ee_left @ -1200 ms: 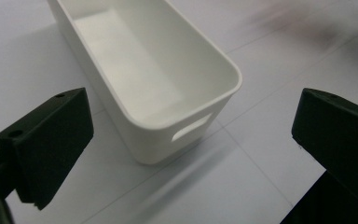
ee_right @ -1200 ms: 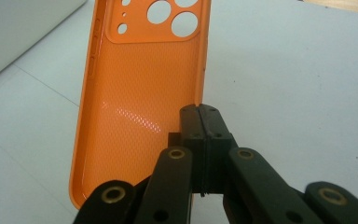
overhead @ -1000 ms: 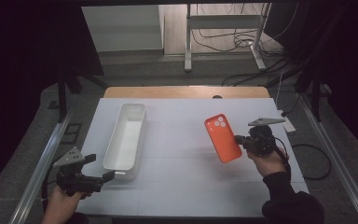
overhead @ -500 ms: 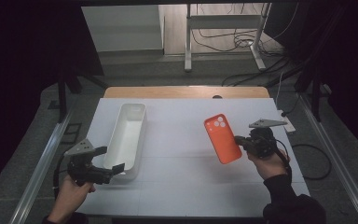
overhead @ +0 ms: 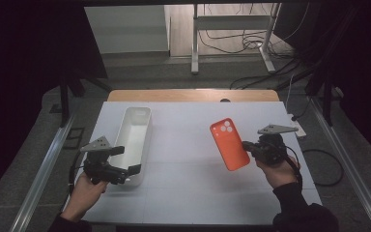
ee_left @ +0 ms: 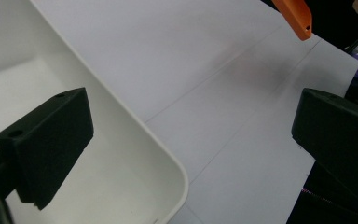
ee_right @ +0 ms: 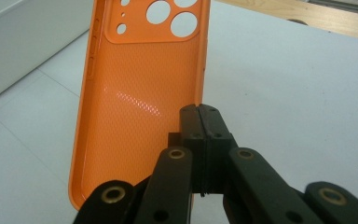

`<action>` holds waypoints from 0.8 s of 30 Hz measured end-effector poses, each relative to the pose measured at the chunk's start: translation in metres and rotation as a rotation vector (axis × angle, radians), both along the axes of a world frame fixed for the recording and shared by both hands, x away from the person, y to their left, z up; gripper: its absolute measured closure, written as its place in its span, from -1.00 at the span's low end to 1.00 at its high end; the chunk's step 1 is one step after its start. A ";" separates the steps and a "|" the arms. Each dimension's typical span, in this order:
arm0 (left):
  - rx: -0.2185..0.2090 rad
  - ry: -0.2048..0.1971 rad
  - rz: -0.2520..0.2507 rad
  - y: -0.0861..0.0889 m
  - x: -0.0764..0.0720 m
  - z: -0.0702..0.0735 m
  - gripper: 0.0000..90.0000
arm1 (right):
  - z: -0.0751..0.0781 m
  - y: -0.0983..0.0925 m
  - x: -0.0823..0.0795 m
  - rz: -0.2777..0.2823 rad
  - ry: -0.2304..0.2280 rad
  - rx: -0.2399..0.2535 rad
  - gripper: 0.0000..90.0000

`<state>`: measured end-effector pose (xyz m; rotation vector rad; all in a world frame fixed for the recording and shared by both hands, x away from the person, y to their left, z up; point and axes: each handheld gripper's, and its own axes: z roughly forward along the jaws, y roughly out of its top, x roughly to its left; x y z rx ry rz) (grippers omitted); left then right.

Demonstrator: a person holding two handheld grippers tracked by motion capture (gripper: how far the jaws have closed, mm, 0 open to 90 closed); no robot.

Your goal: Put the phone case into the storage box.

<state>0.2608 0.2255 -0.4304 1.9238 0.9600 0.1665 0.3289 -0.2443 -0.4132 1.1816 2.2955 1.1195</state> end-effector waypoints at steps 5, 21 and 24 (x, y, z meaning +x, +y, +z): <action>-0.024 0.008 -0.022 -0.010 0.008 0.002 -1.00 | 0.001 0.002 -0.002 0.004 -0.008 0.003 0.99; -0.061 0.026 -0.077 -0.036 0.027 0.006 -1.00 | 0.004 0.011 -0.007 0.032 -0.028 0.012 0.99; -0.071 0.031 -0.091 -0.042 0.031 0.006 -1.00 | 0.004 0.013 -0.008 0.036 -0.031 0.011 0.99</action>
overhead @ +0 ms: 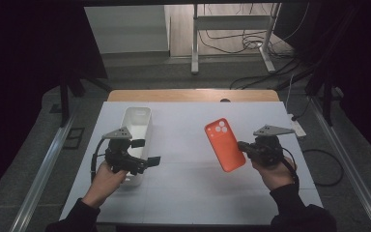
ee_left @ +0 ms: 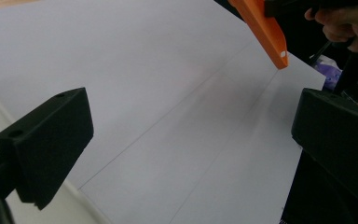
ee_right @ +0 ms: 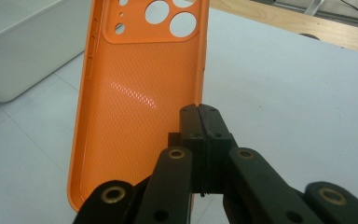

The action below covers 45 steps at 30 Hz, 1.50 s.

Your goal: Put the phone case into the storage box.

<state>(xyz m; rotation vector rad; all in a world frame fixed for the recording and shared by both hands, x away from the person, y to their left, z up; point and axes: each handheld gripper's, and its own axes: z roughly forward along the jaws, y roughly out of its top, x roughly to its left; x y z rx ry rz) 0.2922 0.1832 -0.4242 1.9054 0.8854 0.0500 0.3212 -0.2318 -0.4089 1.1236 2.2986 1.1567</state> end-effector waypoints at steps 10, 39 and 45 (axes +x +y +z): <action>-0.010 0.016 -0.036 -0.020 0.011 0.000 -1.00 | 0.001 0.008 -0.003 0.020 -0.007 0.003 0.99; -0.057 0.077 -0.119 -0.056 0.029 -0.009 -1.00 | 0.001 0.034 -0.014 0.092 -0.024 0.019 0.99; -0.061 0.094 -0.134 -0.064 0.033 -0.010 -1.00 | 0.001 0.039 -0.016 0.101 -0.027 0.022 0.99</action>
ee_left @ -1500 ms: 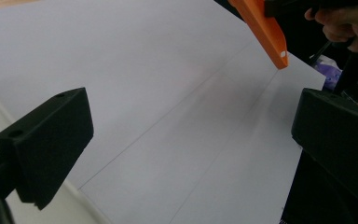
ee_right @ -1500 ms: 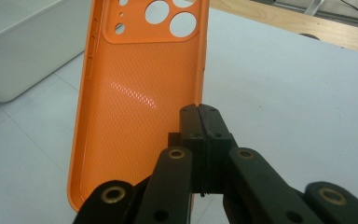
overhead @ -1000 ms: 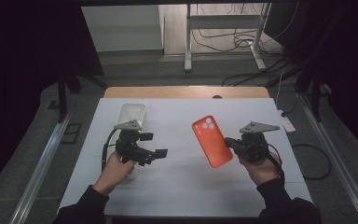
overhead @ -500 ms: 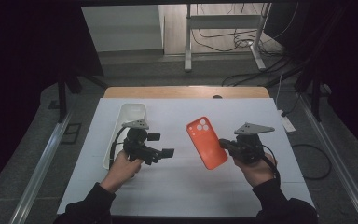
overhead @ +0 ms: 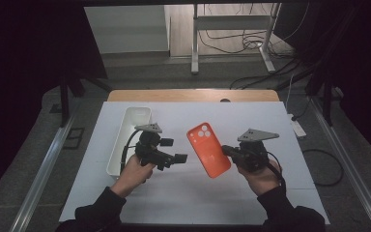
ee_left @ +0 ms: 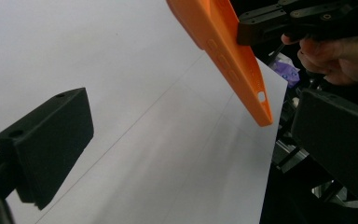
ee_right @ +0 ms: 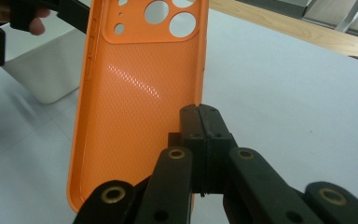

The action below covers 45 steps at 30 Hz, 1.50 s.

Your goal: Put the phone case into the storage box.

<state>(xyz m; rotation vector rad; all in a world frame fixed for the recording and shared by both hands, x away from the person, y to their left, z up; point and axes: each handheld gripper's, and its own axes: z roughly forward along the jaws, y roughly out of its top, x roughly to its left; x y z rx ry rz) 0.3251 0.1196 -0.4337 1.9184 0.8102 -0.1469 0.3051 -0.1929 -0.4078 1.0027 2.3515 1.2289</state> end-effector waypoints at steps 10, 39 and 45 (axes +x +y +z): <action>-0.026 0.014 0.001 -0.006 0.001 -0.001 -1.00 | -0.001 0.010 -0.004 0.022 -0.001 0.006 0.99; -0.044 0.080 -0.039 -0.021 -0.001 -0.012 -0.94 | -0.006 0.034 -0.015 0.090 -0.006 0.011 0.99; -0.080 0.129 -0.048 -0.019 -0.001 -0.014 -0.41 | -0.007 0.035 -0.016 0.094 -0.011 0.011 0.99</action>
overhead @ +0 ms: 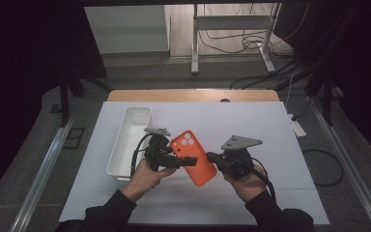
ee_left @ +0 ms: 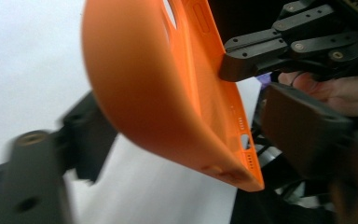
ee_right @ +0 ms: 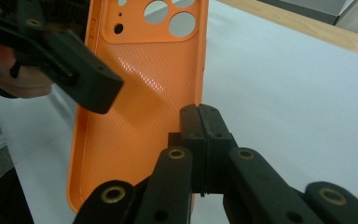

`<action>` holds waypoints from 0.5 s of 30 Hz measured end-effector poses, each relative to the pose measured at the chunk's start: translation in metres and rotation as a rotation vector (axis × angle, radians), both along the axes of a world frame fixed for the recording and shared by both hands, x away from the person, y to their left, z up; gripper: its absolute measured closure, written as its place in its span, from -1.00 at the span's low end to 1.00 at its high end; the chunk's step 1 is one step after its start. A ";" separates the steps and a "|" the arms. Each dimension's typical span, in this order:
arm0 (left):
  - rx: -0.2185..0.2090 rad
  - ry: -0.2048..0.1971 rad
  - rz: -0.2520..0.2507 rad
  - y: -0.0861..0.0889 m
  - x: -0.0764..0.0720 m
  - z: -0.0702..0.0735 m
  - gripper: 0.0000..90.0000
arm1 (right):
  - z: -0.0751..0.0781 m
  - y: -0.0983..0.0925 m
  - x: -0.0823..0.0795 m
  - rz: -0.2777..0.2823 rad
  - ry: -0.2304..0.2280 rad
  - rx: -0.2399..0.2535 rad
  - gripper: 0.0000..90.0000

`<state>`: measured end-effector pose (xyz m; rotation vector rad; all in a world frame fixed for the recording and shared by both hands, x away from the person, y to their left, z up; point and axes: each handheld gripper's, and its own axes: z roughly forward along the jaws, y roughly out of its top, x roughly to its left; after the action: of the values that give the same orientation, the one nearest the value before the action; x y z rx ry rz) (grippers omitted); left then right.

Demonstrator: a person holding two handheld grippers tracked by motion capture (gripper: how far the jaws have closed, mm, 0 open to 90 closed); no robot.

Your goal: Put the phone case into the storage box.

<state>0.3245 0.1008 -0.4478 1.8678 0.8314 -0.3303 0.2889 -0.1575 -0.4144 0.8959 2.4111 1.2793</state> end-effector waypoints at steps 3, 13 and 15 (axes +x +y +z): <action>-0.027 0.031 -0.016 0.002 0.001 -0.002 -0.13 | 0.000 0.000 0.000 0.000 0.000 -0.001 0.99; -0.096 0.105 -0.041 0.003 0.003 -0.006 0.63 | 0.000 0.001 -0.001 0.003 -0.010 -0.006 0.99; -0.098 0.115 -0.040 0.003 0.003 -0.006 0.67 | 0.000 0.001 -0.001 0.005 -0.011 -0.006 0.99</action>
<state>0.3278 0.1039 -0.4537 1.7885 0.8414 -0.4988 0.2879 -0.1561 -0.4149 0.8791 2.4089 1.2752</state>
